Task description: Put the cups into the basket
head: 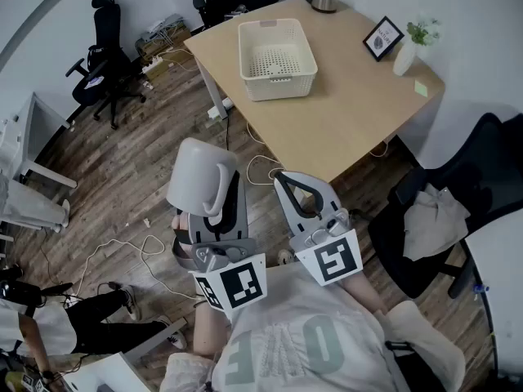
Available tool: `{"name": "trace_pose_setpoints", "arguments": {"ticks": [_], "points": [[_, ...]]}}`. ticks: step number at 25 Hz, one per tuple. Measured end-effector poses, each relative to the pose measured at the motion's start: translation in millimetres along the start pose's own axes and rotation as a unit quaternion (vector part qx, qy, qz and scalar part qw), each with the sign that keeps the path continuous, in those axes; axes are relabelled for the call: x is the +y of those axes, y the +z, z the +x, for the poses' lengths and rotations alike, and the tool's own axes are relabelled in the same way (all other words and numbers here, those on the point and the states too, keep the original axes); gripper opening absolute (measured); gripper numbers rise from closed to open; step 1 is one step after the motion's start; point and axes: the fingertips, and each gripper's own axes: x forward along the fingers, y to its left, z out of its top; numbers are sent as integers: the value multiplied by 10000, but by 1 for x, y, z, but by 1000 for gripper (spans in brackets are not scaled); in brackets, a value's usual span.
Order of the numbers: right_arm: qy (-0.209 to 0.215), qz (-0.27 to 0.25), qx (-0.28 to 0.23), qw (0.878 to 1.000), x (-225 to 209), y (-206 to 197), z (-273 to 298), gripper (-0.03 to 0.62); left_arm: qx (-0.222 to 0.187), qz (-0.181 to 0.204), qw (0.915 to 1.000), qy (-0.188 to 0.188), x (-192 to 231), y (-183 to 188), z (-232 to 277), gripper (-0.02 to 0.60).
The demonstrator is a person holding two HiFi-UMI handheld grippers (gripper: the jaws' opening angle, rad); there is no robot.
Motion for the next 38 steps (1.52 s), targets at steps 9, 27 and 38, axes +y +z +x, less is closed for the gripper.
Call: {"name": "trace_pose_setpoints", "arguments": {"ticks": [9,27,38], "points": [[-135,29,43,9999,-9,-4,5,-2,-84,-8,10000,5,6,-1,7,60],[-337,-164,162,9992,6,-9,90,-2,-285,-327,9982,-413,52,-56,54,60],[-768,-323,181,9964,-1,6,182,-2,-682,-271,9953,-637,126,-93,103,60]]}}
